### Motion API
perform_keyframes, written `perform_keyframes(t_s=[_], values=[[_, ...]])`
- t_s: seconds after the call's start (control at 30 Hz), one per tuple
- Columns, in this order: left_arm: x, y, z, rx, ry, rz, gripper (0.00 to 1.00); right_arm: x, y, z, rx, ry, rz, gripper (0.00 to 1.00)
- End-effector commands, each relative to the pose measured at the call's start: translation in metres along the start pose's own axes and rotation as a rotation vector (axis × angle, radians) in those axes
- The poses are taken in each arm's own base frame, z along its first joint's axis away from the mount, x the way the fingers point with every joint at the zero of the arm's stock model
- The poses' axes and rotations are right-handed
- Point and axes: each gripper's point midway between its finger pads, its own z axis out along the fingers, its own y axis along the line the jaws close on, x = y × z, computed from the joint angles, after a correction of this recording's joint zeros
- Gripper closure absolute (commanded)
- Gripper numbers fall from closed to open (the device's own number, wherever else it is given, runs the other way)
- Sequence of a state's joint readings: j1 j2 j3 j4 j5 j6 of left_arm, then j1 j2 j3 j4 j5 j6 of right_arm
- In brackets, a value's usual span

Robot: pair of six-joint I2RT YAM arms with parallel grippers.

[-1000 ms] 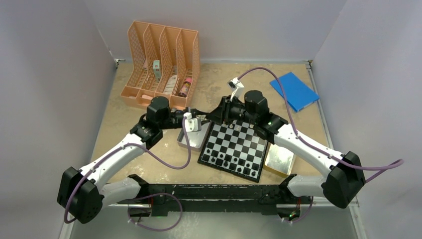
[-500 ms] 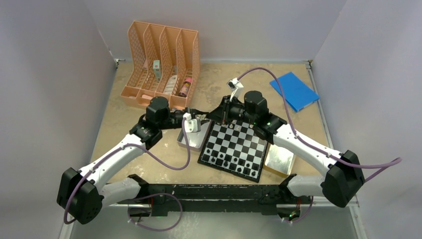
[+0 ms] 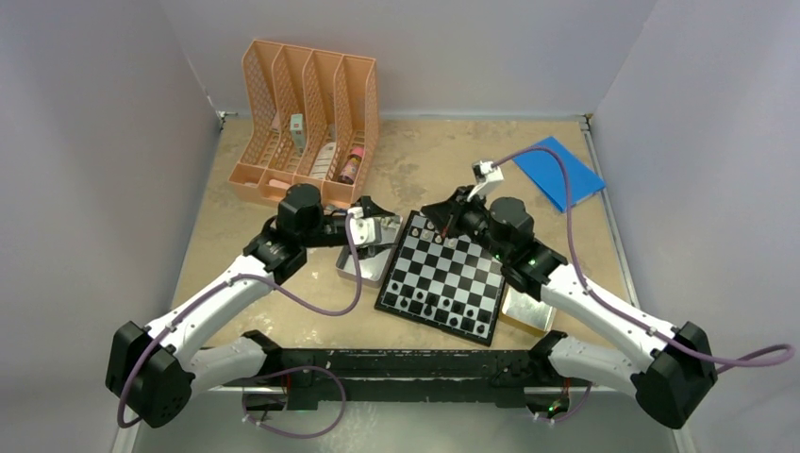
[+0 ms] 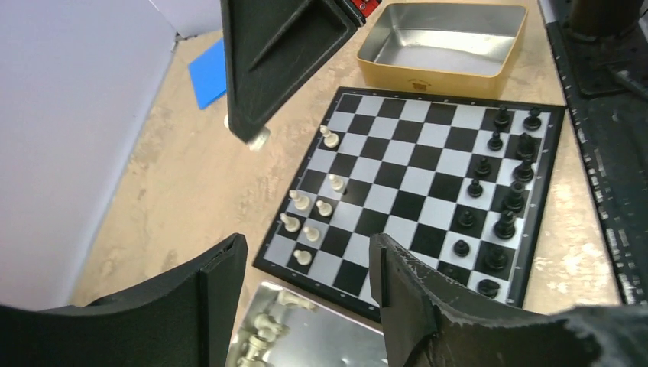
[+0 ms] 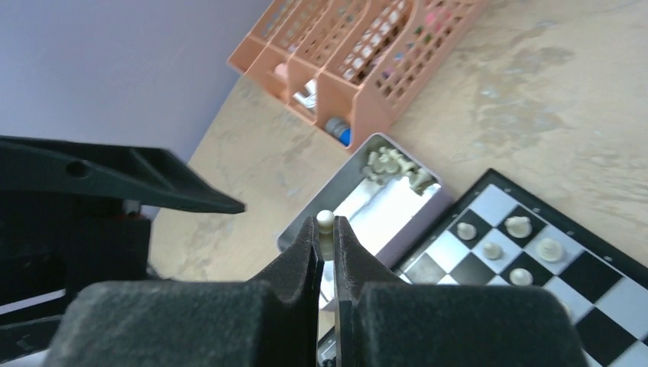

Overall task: Set up the chess pieces on the board
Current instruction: Place the chess piece on the chessboard.

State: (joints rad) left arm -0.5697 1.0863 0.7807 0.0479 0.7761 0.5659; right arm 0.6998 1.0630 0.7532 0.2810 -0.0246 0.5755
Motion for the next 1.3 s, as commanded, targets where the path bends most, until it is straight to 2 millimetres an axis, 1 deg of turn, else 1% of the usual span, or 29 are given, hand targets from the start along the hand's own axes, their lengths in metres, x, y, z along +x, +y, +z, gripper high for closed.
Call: perform_keyframes(t_s=[0.0,0.07,0.1,0.23,0.3,0.37,0.47,0.57,0.7,0.87,1.07,1.27], values=[[-0.028,0.004,-0.011,-0.032,-0.034,-0.117,0.39,-0.027,-0.026,-0.012,0.15,-0.165,0.015,0.99],[-0.032,0.008,-0.014,-0.089,-0.032,-0.267,0.37,-0.024,-0.043,-0.017,0.235,-0.183,0.046,1.0],[-0.031,0.01,-0.015,-0.118,-0.021,-0.344,0.36,-0.023,-0.055,-0.02,0.294,-0.201,0.06,1.0],[-0.014,0.006,-0.021,-0.197,0.084,-0.634,0.33,-0.007,-0.092,-0.03,0.483,-0.218,0.113,1.0],[-0.005,0.001,-0.024,-0.206,0.151,-0.706,0.32,0.005,-0.111,-0.035,0.586,-0.214,0.13,1.0],[0.004,-0.001,-0.028,-0.233,0.204,-0.754,0.32,0.015,-0.122,-0.038,0.658,-0.213,0.154,1.0],[0.01,-0.006,-0.036,-0.266,0.227,-0.771,0.31,0.029,-0.137,-0.042,0.738,-0.209,0.182,1.0],[0.007,-0.004,-0.045,-0.308,0.212,-0.734,0.31,0.042,-0.142,-0.04,0.765,-0.191,0.206,1.0],[0.001,0.0,-0.056,-0.365,0.188,-0.693,0.3,0.067,-0.146,-0.036,0.806,-0.14,0.213,1.0],[0.004,-0.005,-0.062,-0.383,0.181,-0.677,0.3,0.091,-0.159,-0.036,0.871,-0.09,0.203,1.0],[0.0,-0.003,-0.068,-0.406,0.17,-0.657,0.3,0.103,-0.172,-0.037,0.936,-0.08,0.196,0.99],[0.001,-0.005,-0.066,-0.392,0.173,-0.663,0.3,0.112,-0.182,-0.034,0.996,-0.065,0.175,0.98]])
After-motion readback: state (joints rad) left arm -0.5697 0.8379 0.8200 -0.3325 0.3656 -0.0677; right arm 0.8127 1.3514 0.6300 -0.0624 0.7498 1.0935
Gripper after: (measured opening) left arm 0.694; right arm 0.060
